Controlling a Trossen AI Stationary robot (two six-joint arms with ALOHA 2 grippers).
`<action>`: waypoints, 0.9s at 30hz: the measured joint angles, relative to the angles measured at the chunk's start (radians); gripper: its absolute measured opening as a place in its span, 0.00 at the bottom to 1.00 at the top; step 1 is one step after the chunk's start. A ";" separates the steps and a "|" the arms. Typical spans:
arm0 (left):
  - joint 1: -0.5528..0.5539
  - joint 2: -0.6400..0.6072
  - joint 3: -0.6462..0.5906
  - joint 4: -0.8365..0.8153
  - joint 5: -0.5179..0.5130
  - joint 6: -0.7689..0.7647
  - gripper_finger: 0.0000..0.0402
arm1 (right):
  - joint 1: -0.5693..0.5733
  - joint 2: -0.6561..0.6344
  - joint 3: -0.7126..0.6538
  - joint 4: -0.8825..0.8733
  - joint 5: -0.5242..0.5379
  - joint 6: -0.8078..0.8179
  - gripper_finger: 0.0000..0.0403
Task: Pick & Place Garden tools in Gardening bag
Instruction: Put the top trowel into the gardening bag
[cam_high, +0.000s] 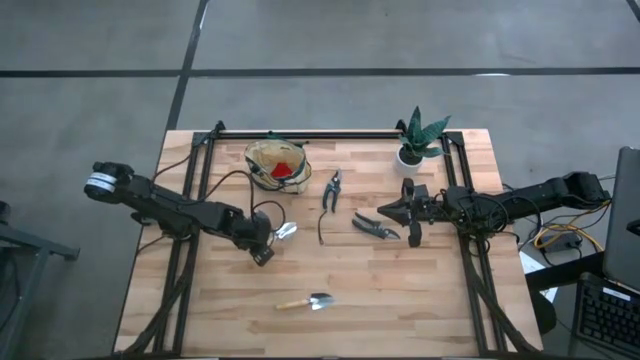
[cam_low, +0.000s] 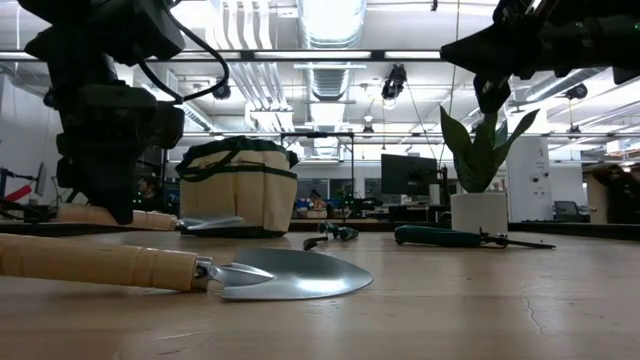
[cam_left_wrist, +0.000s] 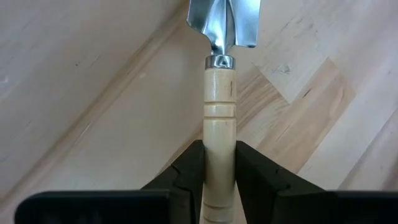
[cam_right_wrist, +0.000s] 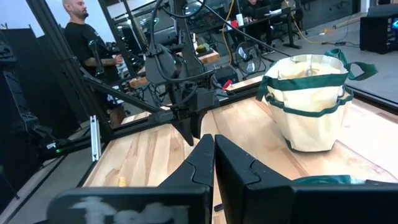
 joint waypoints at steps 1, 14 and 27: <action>0.000 0.000 0.000 0.000 0.000 0.000 0.20 | 0.000 0.000 0.000 0.000 0.000 0.001 0.02; -0.001 -0.012 0.035 0.001 0.011 -0.001 0.20 | 0.000 0.000 0.000 0.000 0.000 0.000 0.02; 0.054 -0.137 0.168 -0.084 -0.025 0.059 0.20 | 0.000 0.000 0.000 -0.001 0.000 -0.004 0.02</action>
